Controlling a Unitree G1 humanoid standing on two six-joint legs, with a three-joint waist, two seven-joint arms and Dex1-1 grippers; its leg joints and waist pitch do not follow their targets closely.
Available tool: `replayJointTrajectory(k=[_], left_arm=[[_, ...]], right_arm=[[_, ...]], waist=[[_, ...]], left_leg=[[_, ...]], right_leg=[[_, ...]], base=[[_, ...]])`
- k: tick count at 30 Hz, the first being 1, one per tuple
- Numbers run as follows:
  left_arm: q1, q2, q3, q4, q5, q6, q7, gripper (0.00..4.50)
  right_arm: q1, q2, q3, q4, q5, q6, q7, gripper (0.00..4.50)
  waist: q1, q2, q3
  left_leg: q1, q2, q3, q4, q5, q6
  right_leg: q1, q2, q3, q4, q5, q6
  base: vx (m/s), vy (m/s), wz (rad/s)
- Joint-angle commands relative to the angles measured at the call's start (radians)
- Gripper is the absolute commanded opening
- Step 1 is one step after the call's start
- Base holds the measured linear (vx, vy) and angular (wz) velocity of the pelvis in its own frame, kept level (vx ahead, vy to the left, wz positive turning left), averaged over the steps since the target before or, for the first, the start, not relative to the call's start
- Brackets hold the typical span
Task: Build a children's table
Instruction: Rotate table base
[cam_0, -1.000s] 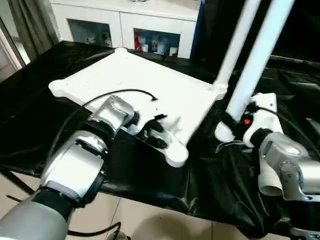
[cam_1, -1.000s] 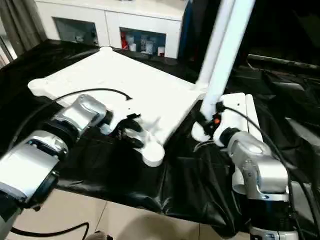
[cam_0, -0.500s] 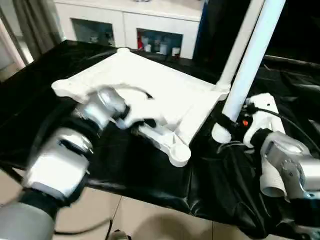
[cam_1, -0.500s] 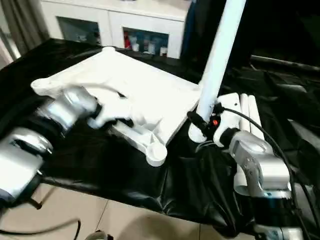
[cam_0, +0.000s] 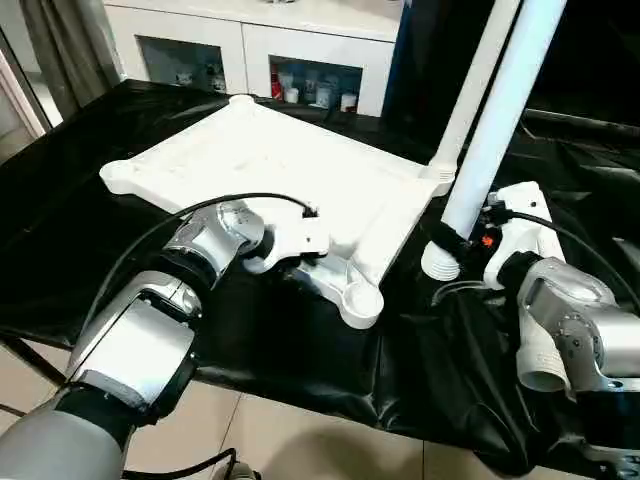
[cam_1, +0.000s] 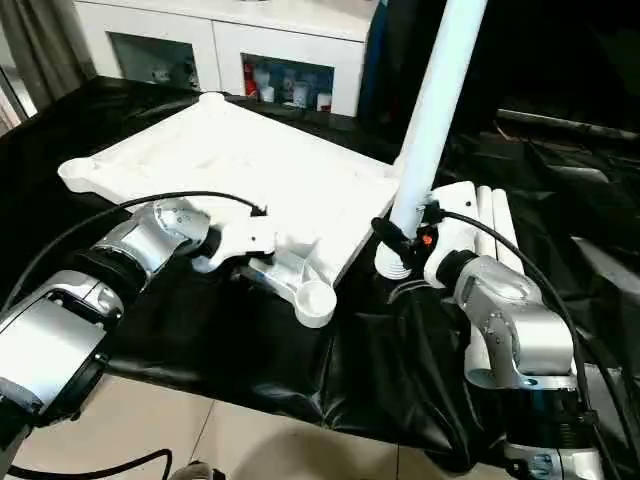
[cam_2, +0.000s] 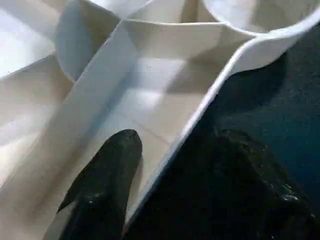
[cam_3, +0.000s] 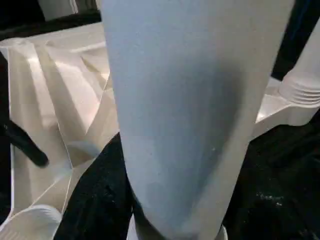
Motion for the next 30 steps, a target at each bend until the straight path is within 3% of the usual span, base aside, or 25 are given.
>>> replayJointTrajectory(k=[1, 3, 4, 5, 6, 9, 11, 12, 16, 19, 20, 22, 23, 24, 26, 27, 28, 29, 30], left_arm=[[-0.006, -0.004, 0.004, 0.016, 0.007, 0.046, -0.003, 2.54], [-0.011, -0.013, 0.027, 0.017, -0.01, 0.094, -0.021, 2.44], [-0.012, -0.014, 0.032, 0.017, -0.016, 0.109, -0.026, 2.18], [-0.012, -0.014, 0.033, 0.017, -0.016, 0.112, -0.026, 2.18], [-0.014, -0.018, 0.037, 0.017, -0.018, 0.15, -0.022, 2.09], [-0.012, -0.021, 0.038, 0.009, -0.014, 0.22, -0.018, 1.8], [-0.003, -0.014, 0.024, 0.0, 0.002, 0.261, -0.011, 1.76], [0.011, 0.0, 0.004, -0.01, 0.024, 0.273, -0.016, 1.72], [0.042, 0.025, -0.008, -0.036, 0.049, 0.333, -0.008, 1.48], [0.061, 0.017, 0.052, -0.052, -0.006, 0.454, 0.019, 1.36], [0.064, 0.004, 0.116, -0.058, -0.066, 0.548, 0.054, 1.35], [0.072, -0.001, 0.149, -0.08, -0.094, 0.604, 0.076, 1.31], [0.081, -0.003, 0.181, -0.101, -0.12, 0.658, 0.096, 1.26], [0.091, -0.004, 0.2, -0.127, -0.133, 0.698, 0.107, 1.26], [0.119, -0.003, 0.231, -0.192, -0.147, 0.771, 0.127, 1.19], [0.131, -0.002, 0.236, -0.221, -0.147, 0.795, 0.13, 1.14], [0.159, -0.002, 0.244, -0.283, -0.14, 0.825, 0.152, 1.07], [0.169, -0.002, 0.246, -0.302, -0.14, 0.825, 0.159, 1.02], [0.203, -0.006, 0.255, -0.365, -0.144, 0.807, 0.179, 0.89]], right_arm=[[-0.019, -0.008, 0.0, 0.005, -0.012, -0.022, 0.008, 1.91], [-0.022, -0.006, 0.007, 0.012, -0.018, -0.03, 0.01, 1.91], [-0.028, -0.003, 0.006, 0.021, -0.019, -0.034, 0.008, 1.91], [-0.028, -0.003, 0.006, 0.022, -0.019, -0.035, 0.008, 1.91], [-0.037, -0.001, 0.004, 0.035, -0.021, -0.04, 0.004, 1.91], [-0.044, 0.001, 0.01, 0.046, -0.024, -0.045, 0.004, 1.91], [-0.044, 0.002, 0.02, 0.048, -0.028, -0.046, 0.008, 1.91], [-0.045, 0.005, 0.023, 0.052, -0.03, -0.048, 0.009, 1.91], [-0.048, 0.015, 0.027, 0.059, -0.033, -0.048, 0.006, 1.91], [-0.052, 0.035, 0.018, 0.059, -0.011, -0.031, 0.002, 1.91], [-0.054, 0.049, 0.011, 0.055, 0.003, -0.018, -0.002, 1.91], [-0.055, 0.055, 0.008, 0.054, 0.01, -0.01, -0.006, 1.91], [-0.056, 0.066, 0.003, 0.052, 0.021, 0.002, -0.01, 1.91], [-0.056, 0.073, 0.0, 0.052, 0.029, 0.01, -0.012, 1.91], [-0.06, 0.088, 0.0, 0.051, 0.035, 0.024, -0.021, 1.91], [-0.06, 0.092, 0.002, 0.051, 0.034, 0.026, -0.024, 1.91], [-0.061, 0.098, 0.007, 0.053, 0.032, 0.031, -0.024, 1.91], [-0.062, 0.1, 0.009, 0.054, 0.031, 0.031, -0.024, 1.91], [-0.062, 0.105, 0.015, 0.059, 0.026, 0.027, -0.025, 1.91]], waist=[[-0.001, -0.019, -0.073], [-0.001, -0.019, -0.074], [0.0, -0.027, -0.074], [-0.001, -0.026, -0.072], [-0.002, -0.034, -0.073], [-0.003, -0.033, -0.072], [-0.004, -0.036, -0.071], [-0.005, -0.042, -0.07], [-0.011, -0.047, -0.068], [-0.017, -0.051, -0.064], [-0.019, -0.051, -0.061], [-0.021, -0.051, -0.063], [-0.023, -0.06, -0.06], [-0.023, -0.056, -0.06], [-0.029, -0.053, -0.062], [-0.033, -0.061, -0.061], [-0.035, -0.058, -0.063], [-0.038, -0.058, -0.062], [-0.036, -0.065, -0.064]], left_leg=[[0.018, -0.026, 0.021, -0.065, -0.201, 0.012], [0.018, -0.026, 0.021, -0.064, -0.196, 0.012], [0.017, -0.026, 0.022, -0.064, -0.186, 0.018], [0.017, -0.027, 0.022, -0.064, -0.188, 0.02], [0.017, -0.026, 0.024, -0.063, -0.191, 0.021], [0.018, -0.024, 0.022, -0.066, -0.197, 0.015], [0.019, -0.024, 0.021, -0.068, -0.207, 0.013], [0.019, -0.024, 0.022, -0.068, -0.211, 0.014], [0.017, -0.025, 0.021, -0.07, -0.229, 0.009], [0.017, -0.027, 0.02, -0.072, -0.266, 0.003], [0.016, -0.029, 0.02, -0.073, -0.274, -0.002], [0.013, -0.03, 0.015, -0.076, -0.279, -0.011], [0.01, -0.033, 0.015, -0.078, -0.276, -0.008], [0.011, -0.033, 0.015, -0.078, -0.281, -0.008], [0.01, -0.033, 0.013, -0.079, -0.283, -0.01], [0.013, -0.031, 0.014, -0.079, -0.293, -0.01], [0.02, -0.029, 0.014, -0.077, -0.298, -0.008], [0.017, -0.028, 0.014, -0.079, -0.294, -0.003], [0.019, -0.026, 0.015, -0.078, -0.291, -0.001]], right_leg=[[0.052, -0.025, 0.017, -0.065, -0.158, -0.22], [0.053, -0.026, 0.017, -0.064, -0.151, -0.219], [0.052, -0.028, 0.016, -0.063, -0.155, -0.222], [0.051, -0.028, 0.016, -0.065, -0.159, -0.223], [0.052, -0.027, 0.016, -0.065, -0.158, -0.224], [0.05, -0.027, 0.015, -0.064, -0.151, -0.227], [0.05, -0.027, 0.015, -0.065, -0.157, -0.225], [0.05, -0.027, 0.015, -0.066, -0.161, -0.223], [0.05, -0.027, 0.014, -0.07, -0.197, -0.209], [0.048, -0.03, 0.013, -0.079, -0.295, -0.186], [0.048, -0.03, 0.012, -0.08, -0.329, -0.178], [0.051, -0.03, 0.008, -0.085, -0.385, -0.152], [0.051, -0.027, 0.005, -0.087, -0.404, -0.144], [0.05, -0.028, 0.005, -0.09, -0.421, -0.139], [0.048, -0.027, 0.004, -0.091, -0.415, -0.139], [0.044, -0.025, 0.004, -0.094, -0.408, -0.141], [0.041, -0.025, 0.006, -0.091, -0.396, -0.152], [0.041, -0.023, 0.006, -0.091, -0.375, -0.158], [0.041, -0.025, 0.006, -0.091, -0.367, -0.161]], base=[[0.0, 0.0, 0.0], [0.0, 0.0, 0.0], [0.0, 0.0, 0.0], [0.0, 0.0, 0.0], [0.0, 0.0, 0.0], [0.0, 0.0, 0.0], [0.0, 0.0, 0.0], [0.0, 0.0, 0.0], [0.0, 0.0, 0.0], [0.0, 0.0, 0.0], [0.0, 0.0, 0.0], [0.0, 0.0, 0.0], [0.0, 0.0, 0.0], [0.0, 0.0, 0.0], [0.0, 0.0, 0.0], [0.0, 0.0, 0.0], [0.0, 0.0, 0.0], [0.0, 0.0, 0.0], [0.0, 0.0, 0.0]])
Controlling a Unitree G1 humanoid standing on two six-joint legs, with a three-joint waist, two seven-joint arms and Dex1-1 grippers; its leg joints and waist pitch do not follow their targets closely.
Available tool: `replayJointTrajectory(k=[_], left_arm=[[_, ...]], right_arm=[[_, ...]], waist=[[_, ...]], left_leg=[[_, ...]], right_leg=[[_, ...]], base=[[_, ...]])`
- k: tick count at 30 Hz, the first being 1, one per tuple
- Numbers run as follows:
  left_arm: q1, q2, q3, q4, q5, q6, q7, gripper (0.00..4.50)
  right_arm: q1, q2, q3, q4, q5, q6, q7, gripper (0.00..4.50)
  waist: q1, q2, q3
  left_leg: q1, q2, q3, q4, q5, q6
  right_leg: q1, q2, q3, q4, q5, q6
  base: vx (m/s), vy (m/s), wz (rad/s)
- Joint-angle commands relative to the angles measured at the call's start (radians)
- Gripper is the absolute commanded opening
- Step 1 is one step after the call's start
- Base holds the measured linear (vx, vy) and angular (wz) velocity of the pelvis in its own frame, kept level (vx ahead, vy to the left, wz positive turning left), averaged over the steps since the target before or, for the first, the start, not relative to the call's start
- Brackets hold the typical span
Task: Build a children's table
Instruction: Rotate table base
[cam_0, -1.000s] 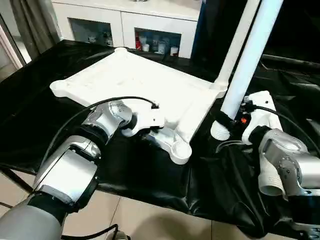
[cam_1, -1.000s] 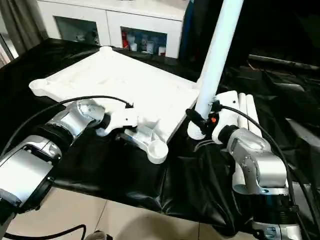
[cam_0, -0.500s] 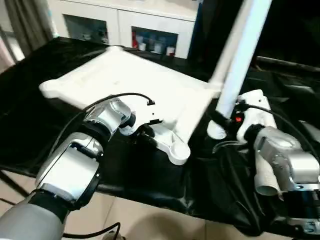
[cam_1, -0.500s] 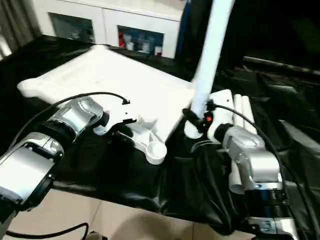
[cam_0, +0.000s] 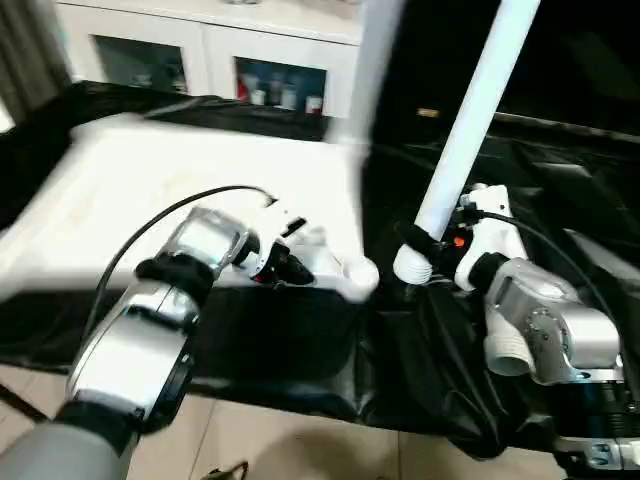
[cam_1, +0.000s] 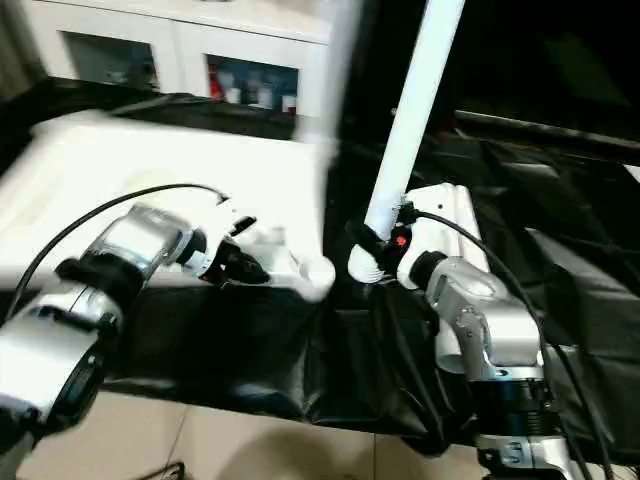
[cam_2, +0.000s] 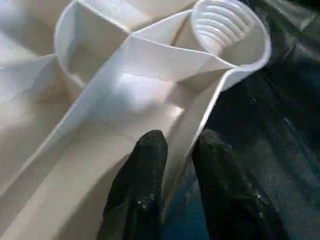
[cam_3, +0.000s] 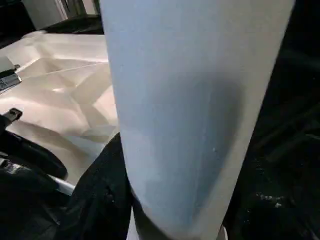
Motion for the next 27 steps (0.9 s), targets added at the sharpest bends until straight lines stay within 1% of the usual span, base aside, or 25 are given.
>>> replayJointTrajectory(k=[1, 2, 3, 4, 5, 6, 7, 8, 9, 10, 11, 12, 13, 15, 16, 17, 18, 19, 20, 21, 23, 24, 25, 27], left_arm=[[0.065, 0.004, -0.001, -0.021, 0.02, 0.031, 0.063, 0.83], [0.081, 0.002, -0.001, -0.049, 0.021, 0.015, 0.075, 0.83], [0.12, 0.013, -0.024, -0.106, 0.032, -0.092, 0.084, 0.77], [0.146, 0.023, -0.043, -0.144, 0.042, -0.167, 0.09, 0.7], [0.175, 0.041, -0.077, -0.178, 0.067, -0.283, 0.104, 0.62], [0.188, 0.053, -0.096, -0.191, 0.079, -0.354, 0.102, 0.55], [0.207, 0.069, -0.119, -0.218, 0.094, -0.416, 0.097, 0.47], [0.212, 0.073, -0.121, -0.226, 0.093, -0.434, 0.092, 0.39], [0.228, 0.08, -0.123, -0.257, 0.087, -0.464, 0.075, 0.32], [0.238, 0.083, -0.12, -0.285, 0.079, -0.455, 0.064, 0.32], [0.244, 0.084, -0.117, -0.303, 0.074, -0.443, 0.06, 0.28], [0.25, 0.087, -0.114, -0.327, 0.064, -0.441, 0.042, 0.24], [0.255, 0.09, -0.113, -0.346, 0.059, -0.438, 0.033, 0.18], [0.255, 0.093, -0.113, -0.354, 0.056, -0.448, 0.028, 0.07], [0.255, 0.092, -0.109, -0.359, 0.046, -0.458, 0.029, 0.05], [0.255, 0.092, -0.109, -0.359, 0.046, -0.458, 0.029, 0.05], [0.248, 0.089, -0.099, -0.351, 0.03, -0.484, 0.032, 0.05], [0.235, 0.086, -0.09, -0.332, 0.016, -0.514, 0.041, 0.05], [0.226, 0.088, -0.09, -0.318, 0.011, -0.524, 0.031, 0.05], [0.225, 0.091, -0.09, -0.318, 0.013, -0.52, 0.024, 0.05], [0.221, 0.101, -0.096, -0.314, 0.02, -0.512, 0.004, 0.05], [0.221, 0.104, -0.097, -0.314, 0.021, -0.505, -0.005, 0.05], [0.221, 0.114, -0.102, -0.315, 0.023, -0.501, -0.023, 0.05], [0.222, 0.114, -0.095, -0.314, 0.014, -0.486, -0.031, 0.05]], right_arm=[[-0.021, 0.003, 0.0, 0.0, 0.004, 0.009, -0.008, 1.91], [-0.022, 0.004, 0.002, 0.003, 0.001, 0.007, -0.009, 1.91], [-0.026, 0.004, 0.004, 0.009, 0.001, 0.005, -0.011, 1.91], [-0.029, 0.005, 0.004, 0.013, 0.001, 0.004, -0.013, 1.91], [-0.034, 0.003, 0.006, 0.02, -0.008, -0.004, -0.017, 1.91], [-0.037, 0.003, 0.006, 0.025, -0.013, -0.01, -0.018, 1.91], [-0.04, 0.001, 0.01, 0.03, -0.021, -0.02, -0.016, 1.91], [-0.041, 0.0, 0.012, 0.03, -0.026, -0.027, -0.016, 1.91], [-0.042, -0.003, 0.018, 0.031, -0.037, -0.05, -0.009, 1.91], [-0.039, -0.009, 0.031, 0.027, -0.05, -0.074, 0.005, 1.91], [-0.036, -0.015, 0.043, 0.022, -0.06, -0.09, 0.018, 1.91], [-0.028, -0.017, 0.053, 0.025, -0.071, -0.161, 0.047, 1.91], [-0.019, -0.027, 0.066, 0.024, -0.08, -0.19, 0.07, 1.91], [-0.015, -0.03, 0.069, 0.021, -0.074, -0.186, 0.083, 1.91], [-0.014, -0.027, 0.06, 0.015, -0.059, -0.17, 0.083, 1.91], [-0.014, -0.027, 0.06, 0.015, -0.059, -0.17, 0.083, 1.91], [-0.016, -0.023, 0.048, 0.011, -0.041, -0.15, 0.083, 1.91], [-0.019, -0.021, 0.04, 0.012, -0.029, -0.14, 0.085, 1.91], [-0.02, -0.02, 0.037, 0.013, -0.024, -0.137, 0.088, 1.91], [-0.02, -0.02, 0.038, 0.018, -0.025, -0.145, 0.093, 1.91], [-0.02, -0.02, 0.038, 0.022, -0.021, -0.151, 0.103, 1.91], [-0.02, -0.02, 0.038, 0.025, -0.02, -0.154, 0.107, 1.91], [-0.02, -0.02, 0.036, 0.025, -0.012, -0.151, 0.118, 1.91], [-0.02, -0.023, 0.037, 0.023, -0.009, -0.145, 0.127, 1.91]], waist=[[0.013, -0.012, -0.059], [0.014, -0.012, -0.061], [0.014, -0.01, -0.063], [0.015, -0.018, -0.061], [0.015, -0.017, -0.062], [0.013, -0.016, -0.066], [0.013, -0.015, -0.067], [0.014, -0.015, -0.069], [0.016, -0.015, -0.069], [0.013, -0.019, -0.067], [0.014, -0.018, -0.07], [0.013, -0.021, -0.07], [0.014, -0.021, -0.07], [0.014, -0.022, -0.069], [0.014, -0.022, -0.068], [0.015, -0.023, -0.068], [0.015, -0.022, -0.067], [0.016, -0.024, -0.068], [0.016, -0.024, -0.067], [0.017, -0.023, -0.067], [0.018, -0.024, -0.067], [0.018, -0.023, -0.067], [0.019, -0.02, -0.067], [0.02, -0.019, -0.068]], left_leg=[[0.0, -0.027, 0.018, -0.067, -0.288, 0.004], [0.003, -0.026, 0.018, -0.067, -0.288, 0.004], [0.002, -0.024, 0.018, -0.067, -0.284, 0.003], [-0.003, -0.02, 0.014, -0.073, -0.286, 0.0], [-0.001, -0.021, 0.017, -0.072, -0.29, 0.0], [0.001, -0.019, 0.017, -0.07, -0.28, -0.004], [0.002, -0.019, 0.018, -0.07, -0.273, -0.008], [0.0, -0.018, 0.016, -0.07, -0.265, -0.011], [0.002, -0.018, 0.018, -0.07, -0.256, -0.014], [-0.003, -0.019, 0.02, -0.069, -0.247, -0.015], [0.0, -0.018, 0.02, -0.067, -0.24, -0.017], [-0.001, -0.02, 0.023, -0.064, -0.221, -0.011], [-0.002, -0.019, 0.024, -0.062, -0.214, -0.007], [-0.003, -0.02, 0.025, -0.062, -0.203, -0.001], [-0.001, -0.021, 0.026, -0.062, -0.196, 0.007], [-0.001, -0.021, 0.026, -0.062, -0.197, 0.008], [0.0, -0.022, 0.026, -0.062, -0.201, 0.007], [0.0, -0.022, 0.026, -0.062, -0.203, 0.007], [-0.001, -0.022, 0.026, -0.062, -0.207, 0.006], [0.0, -0.022, 0.026, -0.062, -0.214, 0.002], [0.0, -0.022, 0.026, -0.062, -0.218, -0.001], [0.001, -0.022, 0.026, -0.062, -0.22, -0.002], [0.001, -0.022, 0.025, -0.063, -0.219, -0.004], [0.003, -0.021, 0.025, -0.063, -0.22, -0.006]], right_leg=[[0.04, -0.022, 0.01, -0.088, -0.355, -0.163], [0.039, -0.024, 0.011, -0.089, -0.352, -0.163], [0.04, -0.024, 0.012, -0.086, -0.336, -0.165], [0.043, -0.024, 0.011, -0.085, -0.326, -0.157], [0.04, -0.022, 0.012, -0.087, -0.324, -0.152], [0.039, -0.023, 0.015, -0.083, -0.294, -0.149], [0.037, -0.02, 0.016, -0.079, -0.253, -0.154], [0.039, -0.021, 0.015, -0.074, -0.232, -0.155], [0.038, -0.021, 0.015, -0.071, -0.208, -0.16], [0.039, -0.02, 0.016, -0.067, -0.194, -0.162], [0.039, -0.021, 0.016, -0.065, -0.183, -0.165], [0.038, -0.019, 0.017, -0.062, -0.155, -0.173], [0.039, -0.02, 0.018, -0.06, -0.136, -0.179], [0.04, -0.018, 0.018, -0.058, -0.119, -0.185], [0.041, -0.017, 0.019, -0.058, -0.112, -0.191], [0.041, -0.017, 0.019, -0.058, -0.116, -0.191], [0.041, -0.017, 0.019, -0.059, -0.126, -0.19], [0.041, -0.017, 0.02, -0.06, -0.13, -0.189], [0.041, -0.017, 0.02, -0.061, -0.142, -0.185], [0.04, -0.017, 0.02, -0.062, -0.151, -0.182], [0.04, -0.018, 0.02, -0.062, -0.163, -0.178], [0.039, -0.019, 0.02, -0.062, -0.17, -0.178], [0.039, -0.018, 0.02, -0.062, -0.166, -0.178], [0.038, -0.018, 0.02, -0.06, -0.153, -0.184]], base=[[0.0, 0.0, 0.0], [0.0, 0.0, 0.0], [0.0, 0.0, 0.0], [0.0, 0.0, 0.0], [0.0, 0.0, 0.0], [0.0, 0.0, 0.0], [0.0, 0.0, 0.0], [0.0, 0.0, 0.0], [0.0, 0.0, 0.0], [0.0, 0.0, 0.0], [0.0, 0.0, 0.0], [0.0, 0.0, 0.0], [0.0, 0.0, 0.0], [0.0, 0.0, 0.0], [0.0, 0.0, 0.0], [0.0, 0.0, 0.0], [0.0, 0.0, 0.0], [0.0, 0.0, 0.0], [0.0, 0.0, 0.0], [0.0, 0.0, 0.0], [0.0, 0.0, 0.0], [0.0, 0.0, 0.0], [0.0, 0.0, 0.0], [0.0, 0.0, 0.0]])
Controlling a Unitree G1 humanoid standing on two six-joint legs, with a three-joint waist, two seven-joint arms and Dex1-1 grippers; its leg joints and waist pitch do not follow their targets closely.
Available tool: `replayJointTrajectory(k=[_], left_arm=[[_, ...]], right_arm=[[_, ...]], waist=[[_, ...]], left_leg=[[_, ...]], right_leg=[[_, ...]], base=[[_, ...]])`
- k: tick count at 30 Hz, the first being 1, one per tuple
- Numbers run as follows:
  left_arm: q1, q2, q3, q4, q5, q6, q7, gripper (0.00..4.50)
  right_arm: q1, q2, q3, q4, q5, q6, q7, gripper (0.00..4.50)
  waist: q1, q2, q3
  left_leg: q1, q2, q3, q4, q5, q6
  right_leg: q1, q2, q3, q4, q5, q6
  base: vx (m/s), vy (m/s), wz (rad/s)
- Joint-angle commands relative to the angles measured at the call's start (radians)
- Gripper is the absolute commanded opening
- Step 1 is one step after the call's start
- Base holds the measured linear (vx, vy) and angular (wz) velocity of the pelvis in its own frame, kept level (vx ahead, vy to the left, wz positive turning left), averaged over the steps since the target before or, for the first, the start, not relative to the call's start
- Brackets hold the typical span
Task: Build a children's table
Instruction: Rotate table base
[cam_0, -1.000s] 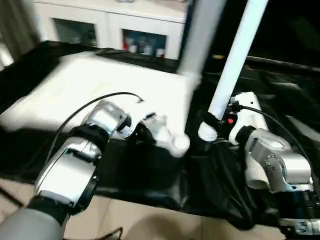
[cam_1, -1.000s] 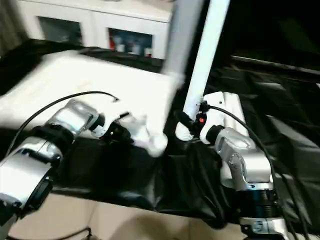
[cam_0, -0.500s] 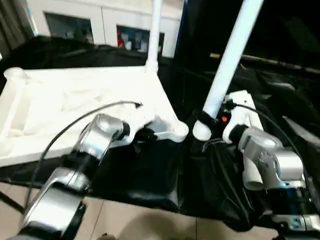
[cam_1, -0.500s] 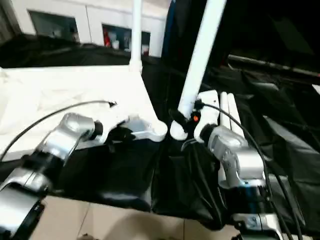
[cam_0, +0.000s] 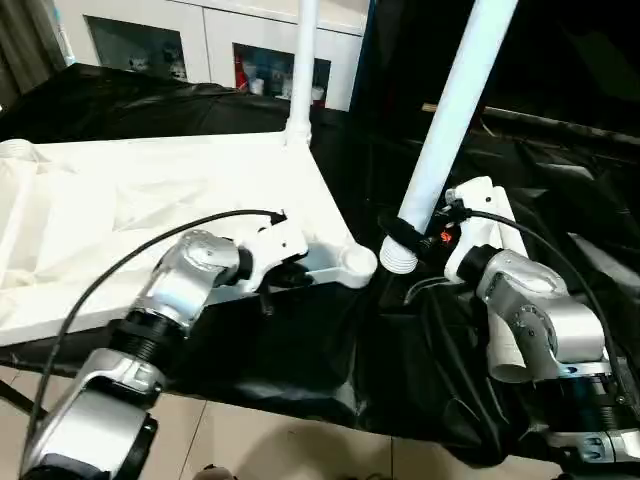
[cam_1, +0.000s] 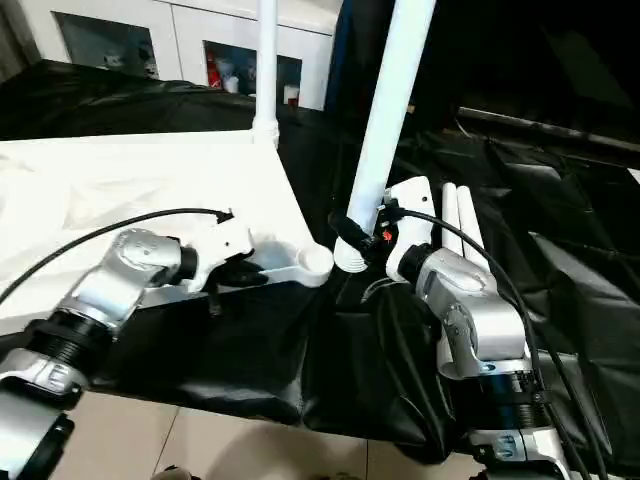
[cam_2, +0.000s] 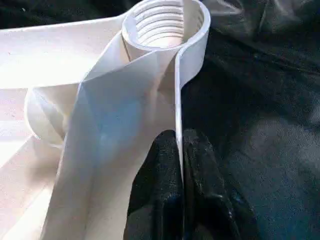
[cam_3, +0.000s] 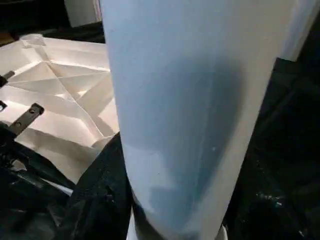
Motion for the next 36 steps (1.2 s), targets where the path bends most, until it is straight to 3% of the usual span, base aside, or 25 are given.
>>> replayJointTrajectory(k=[1, 4, 7, 10, 15, 16, 17, 19, 26, 36], left_arm=[[-0.019, -0.003, 0.011, -0.006, -0.026, 0.007, -0.015, 0.05], [-0.007, -0.017, 0.046, -0.026, -0.09, 0.073, -0.049, 0.03], [-0.006, -0.016, 0.044, -0.026, -0.089, 0.075, -0.045, 0.0], [0.014, -0.042, 0.056, -0.064, -0.129, 0.083, -0.053, 0.0], [0.018, -0.053, 0.057, -0.066, -0.131, 0.081, -0.04, 0.0], [0.018, -0.053, 0.058, -0.066, -0.127, 0.089, -0.03, 0.0], [0.017, -0.053, 0.059, -0.067, -0.127, 0.092, -0.03, 0.0], [0.016, -0.053, 0.058, -0.071, -0.129, 0.097, -0.033, 0.0], [0.031, -0.042, 0.051, -0.126, -0.14, 0.131, -0.074, 0.0], [0.041, -0.023, 0.02, -0.135, -0.115, 0.117, -0.092, 0.0]], right_arm=[[0.004, -0.01, -0.018, -0.006, 0.015, 0.005, 0.014, 1.91], [0.0, -0.005, -0.017, -0.004, 0.039, 0.029, 0.022, 1.91], [-0.007, -0.002, -0.011, 0.004, 0.044, 0.041, 0.031, 1.91], [-0.024, 0.003, 0.038, 0.057, 0.027, 0.061, 0.076, 1.91], [-0.045, 0.011, 0.055, 0.104, 0.016, 0.058, 0.082, 1.91], [-0.058, 0.021, 0.053, 0.128, 0.02, 0.053, 0.084, 1.91], [-0.064, 0.027, 0.051, 0.139, 0.02, 0.05, 0.082, 1.91], [-0.073, 0.035, 0.051, 0.158, 0.017, 0.042, 0.08, 1.91], [-0.119, 0.07, 0.065, 0.248, -0.001, -0.001, 0.08, 1.91], [-0.148, 0.093, 0.072, 0.332, -0.021, -0.032, 0.092, 1.91]], waist=[[0.009, 0.006, -0.069], [0.013, 0.005, -0.07], [0.016, 0.004, -0.071], [0.015, 0.002, -0.07], [0.019, -0.007, -0.07], [0.02, -0.004, -0.07], [0.018, -0.009, -0.07], [0.019, -0.008, -0.069], [0.019, -0.006, -0.073], [0.017, -0.004, -0.072]], left_leg=[[0.01, -0.022, 0.022, -0.056, -0.216, -0.003], [0.012, -0.023, 0.024, -0.055, -0.199, -0.001], [0.011, -0.023, 0.024, -0.055, -0.195, 0.001], [0.01, -0.022, 0.024, -0.055, -0.199, 0.002], [0.01, -0.022, 0.026, -0.053, -0.181, 0.006], [0.011, -0.022, 0.026, -0.054, -0.186, 0.005], [0.01, -0.022, 0.026, -0.053, -0.189, 0.005], [0.009, -0.022, 0.026, -0.054, -0.191, 0.003], [0.01, -0.023, 0.027, -0.051, -0.148, 0.01], [0.01, -0.023, 0.026, -0.053, -0.17, 0.001]], right_leg=[[0.055, -0.018, 0.019, -0.058, -0.144, -0.184], [0.056, -0.017, 0.019, -0.054, -0.115, -0.195], [0.058, -0.018, 0.019, -0.053, -0.107, -0.2], [0.058, -0.019, 0.019, -0.055, -0.13, -0.198], [0.058, -0.02, 0.019, -0.055, -0.133, -0.192], [0.056, -0.021, 0.019, -0.055, -0.144, -0.19], [0.056, -0.021, 0.019, -0.056, -0.151, -0.188], [0.056, -0.022, 0.018, -0.057, -0.168, -0.182], [0.058, -0.021, 0.018, -0.048, -0.097, -0.201], [0.058, -0.02, 0.018, -0.051, -0.136, -0.187]], base=[[0.0, 0.0, 0.0], [0.0, 0.0, 0.0], [0.0, 0.0, 0.0], [0.0, 0.0, 0.0], [0.0, 0.0, 0.0], [0.0, 0.0, 0.0], [0.0, 0.0, 0.0], [0.0, 0.0, 0.0], [0.0, 0.0, 0.0], [0.0, 0.0, 0.0]])
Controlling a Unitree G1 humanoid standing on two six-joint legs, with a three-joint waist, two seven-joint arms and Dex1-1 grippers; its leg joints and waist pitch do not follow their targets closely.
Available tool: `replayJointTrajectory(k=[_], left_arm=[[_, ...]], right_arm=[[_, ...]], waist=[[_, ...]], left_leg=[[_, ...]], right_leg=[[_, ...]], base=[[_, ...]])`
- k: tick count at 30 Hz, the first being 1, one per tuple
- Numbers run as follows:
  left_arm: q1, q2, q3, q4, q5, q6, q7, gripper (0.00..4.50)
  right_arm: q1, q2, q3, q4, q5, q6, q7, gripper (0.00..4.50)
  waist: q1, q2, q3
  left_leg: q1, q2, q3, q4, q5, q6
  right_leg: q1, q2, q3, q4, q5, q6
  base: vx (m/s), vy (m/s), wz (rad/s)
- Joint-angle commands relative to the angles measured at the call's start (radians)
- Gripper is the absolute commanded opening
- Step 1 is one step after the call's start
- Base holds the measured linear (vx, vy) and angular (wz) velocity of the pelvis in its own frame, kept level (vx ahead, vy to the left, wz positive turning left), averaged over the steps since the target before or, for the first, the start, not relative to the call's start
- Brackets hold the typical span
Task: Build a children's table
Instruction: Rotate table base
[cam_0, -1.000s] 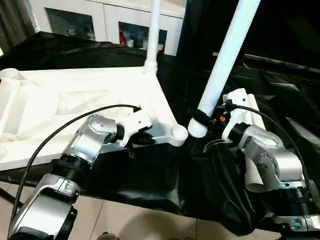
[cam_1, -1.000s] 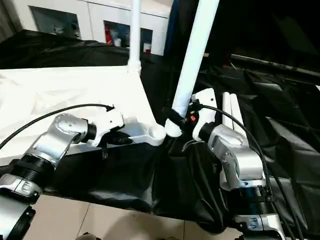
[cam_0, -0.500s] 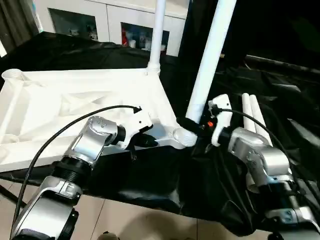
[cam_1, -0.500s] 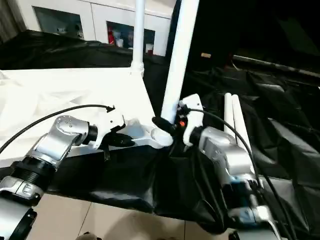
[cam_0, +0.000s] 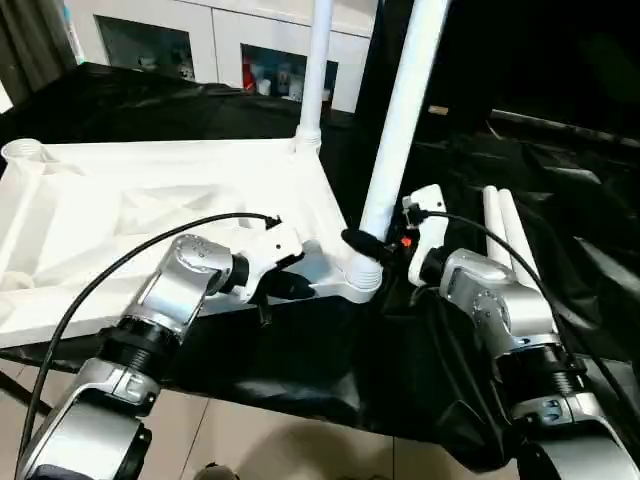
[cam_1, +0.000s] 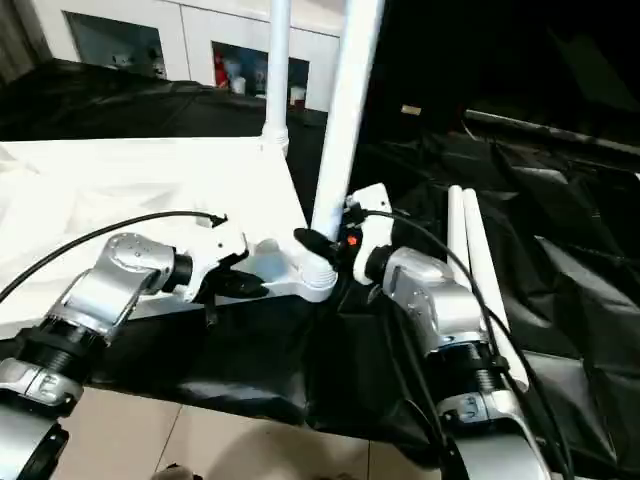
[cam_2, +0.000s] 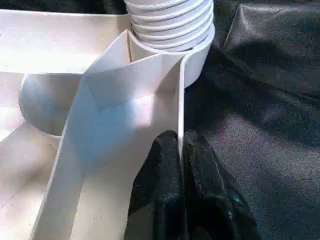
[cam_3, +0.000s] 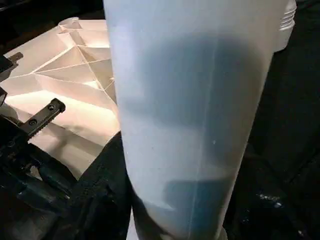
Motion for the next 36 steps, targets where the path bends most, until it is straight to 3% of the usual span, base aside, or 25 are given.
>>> replayJointTrajectory(k=[1, 5, 13, 22, 24, 25, 27, 36], left_arm=[[-0.004, -0.016, 0.003, -0.03, -0.049, -0.032, -0.014, 0.0], [-0.001, -0.015, 0.007, -0.031, -0.051, -0.028, -0.014, 0.0], [-0.001, -0.014, 0.008, -0.025, -0.052, -0.032, -0.005, 0.0], [-0.008, -0.012, 0.006, -0.014, -0.049, -0.033, -0.001, 0.0], [-0.009, -0.011, 0.006, -0.013, -0.049, -0.034, -0.002, 0.0], [-0.01, -0.011, 0.006, -0.012, -0.049, -0.034, -0.002, 0.0], [-0.015, -0.012, 0.007, -0.003, -0.048, -0.039, 0.001, 0.0], [-0.021, -0.019, 0.009, 0.014, -0.042, -0.045, 0.025, 0.0]], right_arm=[[-0.013, 0.004, 0.009, 0.039, -0.014, -0.012, 0.003, 1.91], [-0.013, 0.008, -0.003, 0.064, -0.009, -0.027, 0.011, 1.91], [0.025, 0.017, -0.072, 0.1, 0.026, -0.068, 0.005, 1.91], [0.103, 0.044, -0.122, 0.11, 0.058, -0.134, 0.008, 1.91], [0.118, 0.048, -0.127, 0.105, 0.065, -0.14, 0.01, 1.91], [0.125, 0.05, -0.128, 0.1, 0.068, -0.142, 0.012, 1.91], [0.148, 0.053, -0.127, 0.092, 0.068, -0.157, 0.013, 1.91], [0.216, 0.071, -0.127, 0.029, 0.065, -0.212, -0.003, 1.89]], waist=[[0.002, -0.002, -0.073], [0.002, 0.002, -0.073], [0.004, -0.006, -0.073], [0.006, 0.0, -0.072], [0.006, 0.0, -0.072], [0.007, 0.007, -0.072], [0.006, 0.002, -0.073], [0.007, 0.005, -0.07]], left_leg=[[0.007, -0.023, 0.024, -0.054, -0.169, 0.001], [0.009, -0.023, 0.024, -0.054, -0.171, 0.001], [0.009, -0.022, 0.025, -0.053, -0.172, 0.009], [0.011, -0.022, 0.024, -0.055, -0.199, 0.008], [0.011, -0.021, 0.024, -0.055, -0.203, 0.006], [0.012, -0.021, 0.022, -0.057, -0.208, 0.004], [0.01, -0.022, 0.023, -0.056, -0.208, 0.004], [0.012, -0.021, 0.021, -0.06, -0.245, -0.002]], right_leg=[[0.057, -0.02, 0.017, -0.052, -0.132, -0.188], [0.057, -0.019, 0.017, -0.05, -0.116, -0.198], [0.057, -0.019, 0.017, -0.051, -0.119, -0.201], [0.054, -0.02, 0.017, -0.055, -0.145, -0.202], [0.055, -0.02, 0.016, -0.056, -0.152, -0.2], [0.055, -0.02, 0.016, -0.055, -0.155, -0.2], [0.056, -0.019, 0.016, -0.056, -0.149, -0.2], [0.052, -0.02, 0.016, -0.063, -0.201, -0.186]], base=[[0.0, 0.0, 0.0], [0.0, 0.0, 0.0], [0.0, 0.0, 0.0], [0.0, 0.0, 0.0], [0.0, 0.0, 0.0], [0.0, 0.0, 0.0], [0.0, 0.0, 0.0], [0.0, 0.0, 0.0]])
